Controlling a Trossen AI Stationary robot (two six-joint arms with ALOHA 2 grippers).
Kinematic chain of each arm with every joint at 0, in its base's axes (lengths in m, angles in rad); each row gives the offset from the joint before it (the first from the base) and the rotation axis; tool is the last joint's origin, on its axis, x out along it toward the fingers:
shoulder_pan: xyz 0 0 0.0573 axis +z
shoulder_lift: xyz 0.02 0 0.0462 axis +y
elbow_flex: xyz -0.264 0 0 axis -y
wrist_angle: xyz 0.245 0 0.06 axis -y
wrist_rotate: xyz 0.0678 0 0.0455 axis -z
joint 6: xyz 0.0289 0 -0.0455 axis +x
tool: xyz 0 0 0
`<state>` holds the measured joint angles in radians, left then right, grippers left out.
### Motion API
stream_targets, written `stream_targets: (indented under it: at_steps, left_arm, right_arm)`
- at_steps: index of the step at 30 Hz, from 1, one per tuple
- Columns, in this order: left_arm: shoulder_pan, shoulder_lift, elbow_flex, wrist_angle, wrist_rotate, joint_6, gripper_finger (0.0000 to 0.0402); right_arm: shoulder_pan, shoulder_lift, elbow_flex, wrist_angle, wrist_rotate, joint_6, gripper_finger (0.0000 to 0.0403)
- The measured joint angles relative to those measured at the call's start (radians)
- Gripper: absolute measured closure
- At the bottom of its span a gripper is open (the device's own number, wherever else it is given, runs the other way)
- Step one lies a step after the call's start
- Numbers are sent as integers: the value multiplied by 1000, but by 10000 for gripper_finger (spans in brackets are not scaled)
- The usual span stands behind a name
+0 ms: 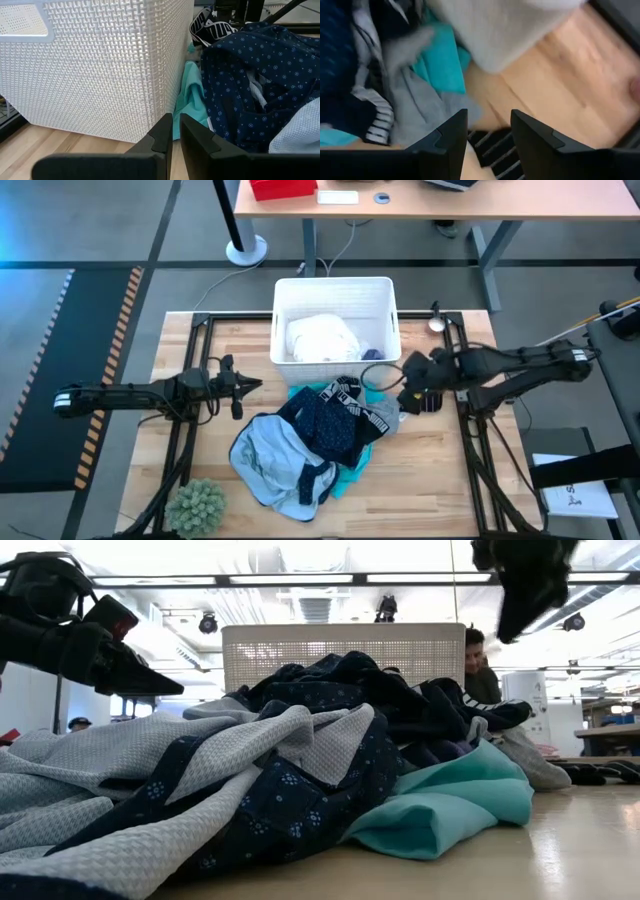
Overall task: Sort clothes
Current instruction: Put the black socks into the white bin
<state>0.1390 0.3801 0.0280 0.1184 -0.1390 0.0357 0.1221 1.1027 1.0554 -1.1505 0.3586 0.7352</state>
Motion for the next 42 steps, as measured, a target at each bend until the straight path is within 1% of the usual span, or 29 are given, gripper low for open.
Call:
stream_targets:
  at_steps: [7,11,14,21,25,28,32,36,39,42]
  left_arm:
    - [0,0,0,0,-1,6,380]
    - [0,0,0,2,-19,10,380]
    - [0,0,0,1,-20,9,380]
    - [0,0,0,3,-20,8,380]
    - [0,0,0,13,-20,8,380]
    - [0,0,0,13,-19,8,380]
    - [0,0,0,14,-19,8,380]
    - [0,0,0,14,-19,8,380]
    - [0,0,0,14,-19,7,380]
    - [0,0,0,17,-19,7,380]
  right_arm:
    - [89,-12,-152,53,2,195,268]
    - [133,-15,-230,121,10,266,268]
    - [155,-15,-277,156,40,310,268]
    - [159,-14,-319,173,123,375,268]
    - [159,-10,-342,173,112,383,268]
    - [159,-2,-372,173,85,378,267]
    - [159,16,-421,211,23,356,251]
    - [159,34,-476,317,-16,344,222]
    - [159,48,-518,390,-27,328,199]
    - [159,69,-565,422,-28,346,180]
